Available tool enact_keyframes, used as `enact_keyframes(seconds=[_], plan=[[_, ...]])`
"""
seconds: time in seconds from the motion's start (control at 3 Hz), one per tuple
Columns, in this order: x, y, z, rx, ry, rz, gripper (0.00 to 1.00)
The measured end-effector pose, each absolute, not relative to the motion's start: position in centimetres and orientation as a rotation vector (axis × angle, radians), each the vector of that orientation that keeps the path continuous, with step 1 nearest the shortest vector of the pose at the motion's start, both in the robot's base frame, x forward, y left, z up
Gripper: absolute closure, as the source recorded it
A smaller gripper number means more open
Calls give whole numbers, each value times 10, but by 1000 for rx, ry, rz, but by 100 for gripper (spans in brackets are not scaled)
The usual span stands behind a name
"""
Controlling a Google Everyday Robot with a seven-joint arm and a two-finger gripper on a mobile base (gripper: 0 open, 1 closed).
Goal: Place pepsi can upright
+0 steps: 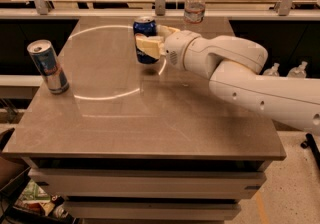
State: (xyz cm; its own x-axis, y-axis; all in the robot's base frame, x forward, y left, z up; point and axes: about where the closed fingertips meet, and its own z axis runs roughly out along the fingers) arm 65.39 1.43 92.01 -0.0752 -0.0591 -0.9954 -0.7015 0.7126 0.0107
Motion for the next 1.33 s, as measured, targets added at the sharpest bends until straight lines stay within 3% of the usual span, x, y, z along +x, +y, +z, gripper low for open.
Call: enact_keyframes(seconds=[1.33], plan=[[653, 23, 887, -580, 1575, 632, 100]])
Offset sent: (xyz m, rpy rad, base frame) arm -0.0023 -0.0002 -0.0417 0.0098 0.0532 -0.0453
